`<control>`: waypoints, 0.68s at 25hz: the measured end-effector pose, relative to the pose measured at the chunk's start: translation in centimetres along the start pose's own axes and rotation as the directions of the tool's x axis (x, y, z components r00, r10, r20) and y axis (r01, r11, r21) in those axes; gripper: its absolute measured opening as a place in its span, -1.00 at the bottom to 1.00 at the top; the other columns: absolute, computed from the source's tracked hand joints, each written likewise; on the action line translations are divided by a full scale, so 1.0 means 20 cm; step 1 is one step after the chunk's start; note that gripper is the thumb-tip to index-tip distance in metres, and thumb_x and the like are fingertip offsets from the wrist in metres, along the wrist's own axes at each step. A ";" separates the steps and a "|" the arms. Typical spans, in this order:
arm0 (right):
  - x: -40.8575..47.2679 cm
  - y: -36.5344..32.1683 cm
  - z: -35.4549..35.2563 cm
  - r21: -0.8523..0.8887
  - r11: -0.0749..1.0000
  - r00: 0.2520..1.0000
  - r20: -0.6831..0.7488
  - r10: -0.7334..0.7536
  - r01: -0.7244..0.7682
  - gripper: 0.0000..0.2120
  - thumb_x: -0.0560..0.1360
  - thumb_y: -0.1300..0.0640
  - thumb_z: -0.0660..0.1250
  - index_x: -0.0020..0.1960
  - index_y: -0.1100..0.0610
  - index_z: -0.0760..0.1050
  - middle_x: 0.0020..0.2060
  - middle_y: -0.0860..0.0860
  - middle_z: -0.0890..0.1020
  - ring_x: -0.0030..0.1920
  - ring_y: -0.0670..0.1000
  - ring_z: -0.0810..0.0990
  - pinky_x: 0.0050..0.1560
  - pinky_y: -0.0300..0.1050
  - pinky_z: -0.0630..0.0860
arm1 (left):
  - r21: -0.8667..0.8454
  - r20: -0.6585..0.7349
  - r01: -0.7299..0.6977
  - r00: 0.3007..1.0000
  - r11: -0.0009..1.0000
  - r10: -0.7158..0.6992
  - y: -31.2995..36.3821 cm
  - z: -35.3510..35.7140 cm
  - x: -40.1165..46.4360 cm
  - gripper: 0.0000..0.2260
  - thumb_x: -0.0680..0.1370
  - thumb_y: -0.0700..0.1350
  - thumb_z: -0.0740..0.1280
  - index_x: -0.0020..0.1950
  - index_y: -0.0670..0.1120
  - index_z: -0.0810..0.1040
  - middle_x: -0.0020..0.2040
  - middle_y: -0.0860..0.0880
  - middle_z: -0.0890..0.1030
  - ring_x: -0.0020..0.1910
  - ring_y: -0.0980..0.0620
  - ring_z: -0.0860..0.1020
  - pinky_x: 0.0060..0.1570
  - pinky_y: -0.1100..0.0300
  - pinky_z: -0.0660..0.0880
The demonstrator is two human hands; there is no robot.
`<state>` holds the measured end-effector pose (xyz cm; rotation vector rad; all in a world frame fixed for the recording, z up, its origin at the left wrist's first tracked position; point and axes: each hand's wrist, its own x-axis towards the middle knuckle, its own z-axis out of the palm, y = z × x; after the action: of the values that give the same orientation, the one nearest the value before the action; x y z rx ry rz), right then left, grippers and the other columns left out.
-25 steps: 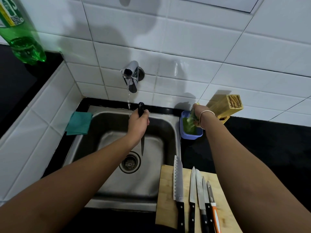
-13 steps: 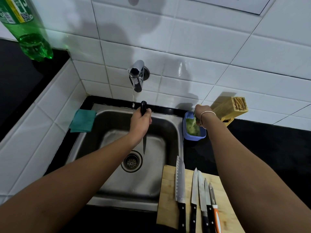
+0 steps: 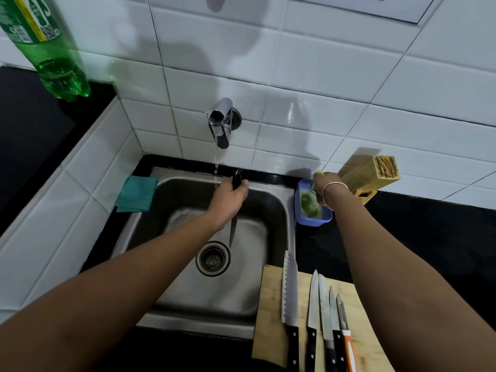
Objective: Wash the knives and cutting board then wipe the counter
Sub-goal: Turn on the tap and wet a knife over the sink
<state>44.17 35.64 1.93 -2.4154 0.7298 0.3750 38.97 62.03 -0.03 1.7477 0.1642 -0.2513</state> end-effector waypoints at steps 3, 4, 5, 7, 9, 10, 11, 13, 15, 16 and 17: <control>-0.02 0.00 -0.01 0.266 0.962 0.998 0.011 0.065 -0.065 -0.73 0.60 0.07 0.11 0.06 0.27 0.45 -0.20 0.23 0.52 -0.43 0.10 0.41 -0.37 -0.11 0.37 | 0.287 0.049 -0.046 0.998 0.957 0.034 0.02 -0.02 -0.02 -0.68 0.63 0.11 0.24 -0.08 -0.10 0.59 -0.12 -0.08 0.65 -0.07 -0.05 0.61 -0.04 0.09 0.48; -0.01 0.01 0.00 0.277 0.959 0.999 0.016 0.051 -0.053 -0.72 0.60 0.04 0.12 0.05 0.25 0.44 -0.19 0.23 0.52 -0.39 0.12 0.44 -0.31 -0.07 0.41 | 0.374 0.042 -0.057 0.998 0.926 0.045 0.04 -0.03 -0.02 -0.67 0.63 0.13 0.25 -0.12 -0.09 0.58 -0.14 -0.08 0.64 -0.09 -0.06 0.61 -0.09 0.11 0.47; -0.02 0.00 -0.01 0.287 0.957 0.999 0.025 0.031 -0.037 -0.72 0.59 0.02 0.13 0.05 0.23 0.44 -0.15 0.23 0.53 -0.30 0.15 0.49 -0.21 -0.02 0.44 | 0.445 0.029 -0.049 0.999 0.894 0.040 0.06 -0.05 -0.03 -0.67 0.62 0.14 0.25 -0.12 -0.08 0.57 -0.14 -0.07 0.63 -0.09 -0.07 0.60 -0.09 0.11 0.47; -0.02 -0.01 -0.02 0.244 0.970 1.000 0.012 -0.010 0.006 -0.72 0.61 0.03 0.12 0.09 0.22 0.45 0.07 0.28 0.56 -0.06 0.20 0.53 -0.04 0.01 0.43 | 0.512 -0.024 0.023 1.000 0.859 -0.012 0.09 -0.08 -0.05 -0.69 0.61 0.12 0.26 -0.02 -0.11 0.59 -0.06 -0.12 0.64 -0.04 -0.12 0.61 0.01 0.06 0.53; -0.05 -0.01 -0.03 0.194 0.980 0.999 -0.007 -0.041 0.041 -0.65 0.65 0.06 0.08 0.25 0.26 0.48 0.27 0.27 0.52 0.18 0.23 0.52 -0.03 -0.09 0.36 | 0.473 -0.116 0.102 0.992 0.875 -0.053 0.11 -0.12 -0.09 -0.72 0.56 0.06 0.30 0.01 -0.14 0.62 -0.08 -0.16 0.66 -0.09 -0.15 0.65 -0.01 0.06 0.59; -0.09 -0.01 -0.02 0.196 0.978 0.997 -0.047 -0.066 0.074 -0.61 0.66 0.06 0.07 0.32 0.26 0.46 0.31 0.25 0.50 0.25 0.22 0.48 0.01 -0.09 0.34 | 0.423 -0.155 0.129 0.986 0.897 -0.069 0.11 -0.15 -0.12 -0.75 0.54 0.03 0.32 -0.01 -0.14 0.62 -0.15 -0.15 0.68 -0.18 -0.12 0.68 -0.14 0.10 0.61; -0.14 -0.02 0.01 0.249 0.961 0.990 -0.098 -0.102 0.124 -0.60 0.65 0.03 0.07 0.33 0.25 0.45 0.31 0.23 0.50 0.27 0.22 0.46 0.04 -0.09 0.32 | 0.352 -0.184 0.154 0.979 0.923 -0.093 0.11 -0.18 -0.15 -0.77 0.54 0.01 0.32 -0.03 -0.15 0.62 -0.24 -0.13 0.68 -0.30 -0.08 0.69 -0.30 0.18 0.58; -0.27 -0.04 0.08 0.370 0.897 0.964 -0.196 -0.179 0.242 -0.61 0.65 -0.03 0.11 0.32 0.19 0.47 0.28 0.19 0.53 0.27 0.21 0.47 0.13 -0.06 0.34 | 0.168 -0.199 0.198 0.966 0.966 -0.163 0.10 -0.23 -0.21 -0.76 0.55 0.01 0.34 -0.04 -0.16 0.62 -0.36 -0.11 0.67 -0.43 -0.02 0.66 -0.50 0.25 0.46; -0.42 -0.09 0.20 0.349 0.844 0.911 -0.219 -0.350 0.408 -0.62 0.66 -0.04 0.14 0.36 0.14 0.46 0.26 0.19 0.54 0.28 0.19 0.46 0.28 -0.04 0.35 | 0.001 -0.159 0.208 0.966 0.978 -0.206 0.08 -0.27 -0.26 -0.71 0.58 0.04 0.32 -0.02 -0.19 0.62 -0.34 -0.15 0.68 -0.42 -0.06 0.66 -0.50 0.24 0.44; -0.49 -0.13 0.27 0.298 0.817 0.869 -0.203 -0.450 0.493 -0.62 0.66 -0.03 0.15 0.40 0.12 0.44 0.26 0.20 0.52 0.28 0.17 0.45 0.31 -0.07 0.32 | -0.067 -0.126 0.194 0.971 0.979 -0.201 0.08 -0.28 -0.28 -0.69 0.60 0.03 0.31 0.01 -0.22 0.62 -0.31 -0.19 0.69 -0.40 -0.08 0.66 -0.50 0.22 0.45; -0.56 -0.16 0.35 0.247 0.768 0.807 -0.183 -0.562 0.591 -0.62 0.67 0.00 0.15 0.43 0.10 0.42 0.24 0.20 0.50 0.26 0.15 0.43 0.29 -0.12 0.29 | -0.131 -0.095 0.167 0.979 0.977 -0.180 0.07 -0.30 -0.30 -0.70 0.61 -0.01 0.30 0.04 -0.26 0.62 -0.29 -0.22 0.68 -0.38 -0.09 0.66 -0.49 0.21 0.47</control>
<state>36.19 46.70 2.42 -2.2350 0.0346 -0.1053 33.98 67.81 3.81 1.6266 0.4033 -0.2690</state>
